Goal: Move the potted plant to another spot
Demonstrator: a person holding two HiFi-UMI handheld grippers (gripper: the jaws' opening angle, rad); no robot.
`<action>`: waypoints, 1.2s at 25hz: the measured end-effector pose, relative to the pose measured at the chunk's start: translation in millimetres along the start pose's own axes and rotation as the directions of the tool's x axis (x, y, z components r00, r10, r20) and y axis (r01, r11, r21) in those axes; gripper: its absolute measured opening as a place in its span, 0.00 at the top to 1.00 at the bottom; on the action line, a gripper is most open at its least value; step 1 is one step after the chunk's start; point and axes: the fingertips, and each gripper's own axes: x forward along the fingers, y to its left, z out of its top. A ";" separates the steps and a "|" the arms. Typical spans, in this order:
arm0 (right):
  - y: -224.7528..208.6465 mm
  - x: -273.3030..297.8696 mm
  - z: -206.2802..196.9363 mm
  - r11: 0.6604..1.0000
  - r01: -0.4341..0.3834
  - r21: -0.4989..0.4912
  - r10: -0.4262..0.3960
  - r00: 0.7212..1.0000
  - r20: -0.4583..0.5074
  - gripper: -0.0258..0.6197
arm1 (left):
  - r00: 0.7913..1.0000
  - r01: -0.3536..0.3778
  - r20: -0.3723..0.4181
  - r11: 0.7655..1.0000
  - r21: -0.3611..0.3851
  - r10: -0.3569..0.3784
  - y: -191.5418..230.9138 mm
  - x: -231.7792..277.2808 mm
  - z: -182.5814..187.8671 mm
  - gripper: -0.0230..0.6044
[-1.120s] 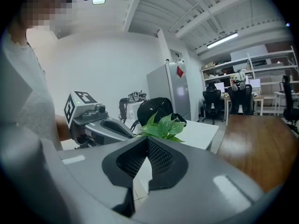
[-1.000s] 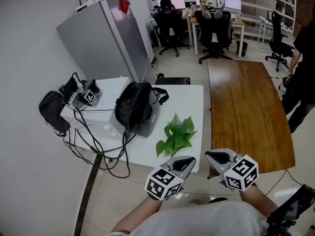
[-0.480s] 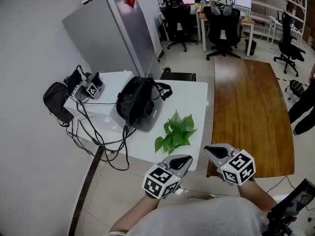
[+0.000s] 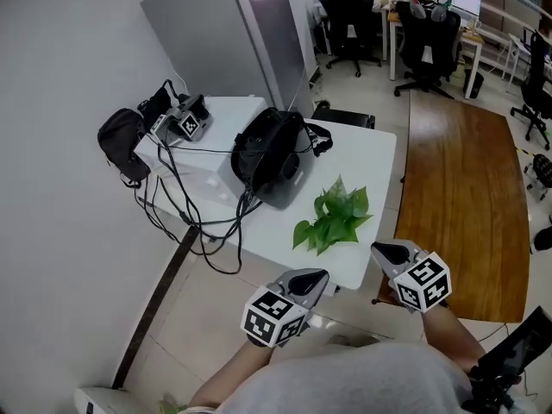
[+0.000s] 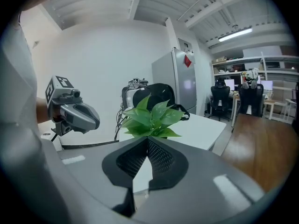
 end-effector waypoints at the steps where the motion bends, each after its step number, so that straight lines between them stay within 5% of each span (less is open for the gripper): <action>1: 1.8 5.7 -3.3 1.000 -0.008 -0.003 0.008 1.000 -0.001 0.95 | 1.000 -0.012 -0.002 1.000 -0.011 0.012 3.7 -4.0 -3.7 0.99; 13: -2.3 98.1 -68.4 0.998 -0.062 0.009 0.063 0.995 -0.078 0.21 | 0.993 -0.117 -0.044 0.988 -0.096 0.113 38.4 -46.4 -47.0 0.99; 22: -15.3 158.5 -72.2 0.988 -0.007 -0.152 -0.006 0.996 -0.086 0.11 | 0.986 -0.157 -0.071 0.982 -0.108 0.150 57.3 -62.4 -61.2 0.99; 30: -16.8 175.1 -70.1 0.989 -0.007 -0.149 -0.005 0.997 -0.077 0.12 | 0.986 -0.148 -0.089 0.984 -0.101 0.140 64.1 -58.5 -63.3 0.99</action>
